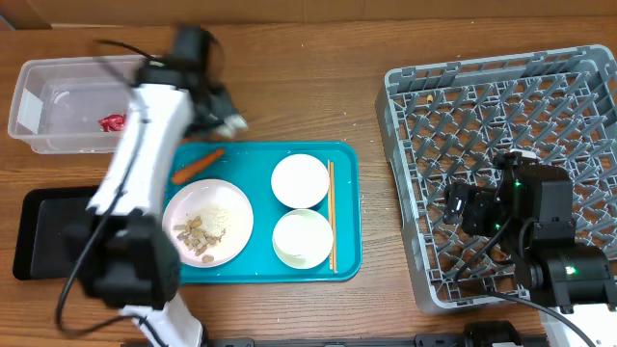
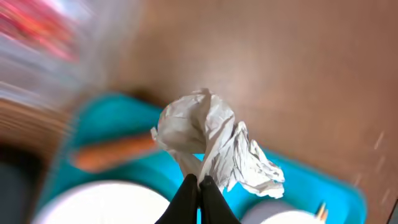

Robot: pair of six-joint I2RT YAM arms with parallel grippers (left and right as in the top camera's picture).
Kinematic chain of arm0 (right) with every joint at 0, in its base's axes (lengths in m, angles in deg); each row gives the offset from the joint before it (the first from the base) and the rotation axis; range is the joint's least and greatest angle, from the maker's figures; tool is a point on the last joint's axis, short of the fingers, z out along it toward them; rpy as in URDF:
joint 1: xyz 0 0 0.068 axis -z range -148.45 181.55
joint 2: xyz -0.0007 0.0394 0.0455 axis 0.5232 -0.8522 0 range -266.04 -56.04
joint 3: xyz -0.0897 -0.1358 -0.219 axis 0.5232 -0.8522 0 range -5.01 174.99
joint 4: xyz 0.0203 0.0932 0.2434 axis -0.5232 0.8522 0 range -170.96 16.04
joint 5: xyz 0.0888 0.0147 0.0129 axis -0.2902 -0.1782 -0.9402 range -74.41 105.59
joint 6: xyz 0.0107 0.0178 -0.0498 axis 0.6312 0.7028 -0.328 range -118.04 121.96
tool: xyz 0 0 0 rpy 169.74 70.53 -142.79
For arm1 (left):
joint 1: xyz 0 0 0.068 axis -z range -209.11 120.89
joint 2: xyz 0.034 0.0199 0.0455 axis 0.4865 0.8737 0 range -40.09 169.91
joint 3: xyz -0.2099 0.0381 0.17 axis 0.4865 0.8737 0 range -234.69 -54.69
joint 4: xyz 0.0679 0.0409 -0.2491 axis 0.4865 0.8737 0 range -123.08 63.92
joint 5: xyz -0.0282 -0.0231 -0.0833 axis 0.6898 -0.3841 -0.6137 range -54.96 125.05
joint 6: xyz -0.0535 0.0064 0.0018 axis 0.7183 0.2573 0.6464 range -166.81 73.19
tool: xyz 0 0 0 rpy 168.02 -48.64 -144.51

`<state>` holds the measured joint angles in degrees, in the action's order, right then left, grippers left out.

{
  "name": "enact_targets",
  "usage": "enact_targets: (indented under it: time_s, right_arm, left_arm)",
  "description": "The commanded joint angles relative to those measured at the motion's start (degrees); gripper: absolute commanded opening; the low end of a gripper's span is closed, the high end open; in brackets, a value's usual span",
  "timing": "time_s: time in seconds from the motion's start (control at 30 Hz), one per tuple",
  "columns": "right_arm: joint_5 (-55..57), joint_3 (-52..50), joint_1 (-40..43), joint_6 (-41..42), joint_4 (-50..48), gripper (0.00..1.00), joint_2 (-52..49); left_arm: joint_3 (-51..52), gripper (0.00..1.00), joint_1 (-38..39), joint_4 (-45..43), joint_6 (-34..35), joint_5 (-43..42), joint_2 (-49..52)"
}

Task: Sort waste into correct bins and load items into the dishwasher
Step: 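Carry the tissue left and release it into the clear bin, then grasp the white cup on the tray with the left gripper and lift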

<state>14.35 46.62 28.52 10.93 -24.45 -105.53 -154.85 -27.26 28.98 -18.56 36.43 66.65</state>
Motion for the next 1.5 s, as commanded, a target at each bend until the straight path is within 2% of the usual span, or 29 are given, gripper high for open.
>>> enact_targets:
  time_s: [0.0,0.27,0.37,0.47,0.57,0.67,0.77,0.83,0.97,1.1,1.2,1.47]
  right_arm:
    - [0.3,1.7,0.2,-0.2,-0.2,1.0,0.3]
    - [0.3,1.7,0.2,-0.2,-0.2,1.0,0.3]
    - [0.3,1.7,0.2,-0.2,-0.2,1.0,0.3]
    - [0.3,1.7,0.2,-0.2,-0.2,1.0,0.3]
    - [0.3,1.7,0.2,-0.2,-0.2,1.0,0.3]
    - [0.3,1.7,0.2,-0.2,-0.2,1.0,0.2]
    - [0.2,1.7,0.2,-0.2,-0.2,1.0,0.2]
    - [0.1,1.7,0.2,-0.2,-0.2,1.0,0.2]
    - [0.1,1.7,0.2,-0.2,-0.2,1.0,0.2]
    - [-2.2,1.7,0.2,-0.2,-0.2,1.0,0.2]
    - [-5.1,1.7,0.2,-0.2,-0.6,1.0,0.2]
    - [-5.3,1.7,0.2,-0.2,-0.4,1.0,0.2]
  left_arm:
    - [-2.5,0.04,-5.4,-1.6,-1.5,5.1,-3.0]
    - [-2.4,0.05,-14.2,-5.4,-1.2,5.0,-0.5]
    - [-2.4,0.36,-15.1,-5.6,-1.3,5.0,0.7]
    - [-2.5,0.42,-15.0,-5.8,-2.9,4.8,0.7]
    - [-2.6,0.44,-14.6,-5.2,-3.0,2.6,-0.1]
    - [-2.6,0.44,-13.9,-2.7,-3.1,-4.6,-1.2]
    - [-2.6,0.45,-12.3,1.2,-5.5,-12.2,-1.6]
    - [-2.5,0.45,-10.1,4.2,-7.9,-14.3,-1.4]
    - [-2.1,0.45,-3.6,9.1,-12.4,-12.5,-1.4]
    - [-2.0,0.45,2.7,15.1,-12.7,-9.0,-1.4]
    - [-2.0,0.45,5.1,19.7,-12.6,-6.8,-1.4]
    - [-1.7,0.48,8.3,28.6,-13.1,-7.2,-3.8]
